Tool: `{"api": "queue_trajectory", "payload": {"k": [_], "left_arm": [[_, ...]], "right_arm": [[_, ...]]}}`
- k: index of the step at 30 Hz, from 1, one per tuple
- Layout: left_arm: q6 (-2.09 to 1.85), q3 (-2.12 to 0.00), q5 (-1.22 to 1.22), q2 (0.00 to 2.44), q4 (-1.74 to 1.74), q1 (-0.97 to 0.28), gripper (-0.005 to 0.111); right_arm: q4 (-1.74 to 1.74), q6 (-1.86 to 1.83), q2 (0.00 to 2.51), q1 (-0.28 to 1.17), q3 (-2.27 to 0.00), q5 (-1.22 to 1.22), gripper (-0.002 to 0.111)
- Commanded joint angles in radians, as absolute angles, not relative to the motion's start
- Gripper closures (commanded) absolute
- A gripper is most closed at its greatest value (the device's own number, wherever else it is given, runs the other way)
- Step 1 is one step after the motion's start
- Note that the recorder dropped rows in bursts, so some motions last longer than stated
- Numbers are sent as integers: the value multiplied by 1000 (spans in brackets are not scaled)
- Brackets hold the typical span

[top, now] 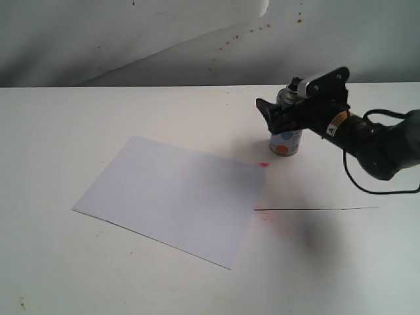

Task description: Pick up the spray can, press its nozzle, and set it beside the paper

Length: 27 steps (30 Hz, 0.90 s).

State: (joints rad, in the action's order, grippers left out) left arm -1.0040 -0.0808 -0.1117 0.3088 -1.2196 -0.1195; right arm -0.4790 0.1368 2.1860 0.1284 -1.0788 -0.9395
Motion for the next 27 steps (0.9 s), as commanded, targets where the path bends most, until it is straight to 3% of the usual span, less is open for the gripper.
{"api": "queue_trajectory", "payload": {"k": [1, 7, 10, 13, 17, 27], "left_arm": [[-1002, -76, -109, 303, -1224, -120, 107], [-1002, -76, -109, 303, -1224, -120, 107], [-1002, -76, -109, 303, -1224, -120, 107], [-1002, -76, -109, 303, -1224, -120, 107], [-1002, -76, -109, 303, -1224, -120, 107], [-1002, -76, -109, 303, -1224, -120, 107]], "right_arm": [[-490, 128, 2022, 126, -1085, -902, 13], [-498, 153, 1761, 128, -1085, -710, 14], [-503, 298, 1608, 130, -1085, -544, 24], [-544, 486, 1464, 130, -1085, -374, 55], [-560, 600, 1282, 130, -1085, -139, 109], [-508, 607, 950, 130, -1085, 278, 107]]}}
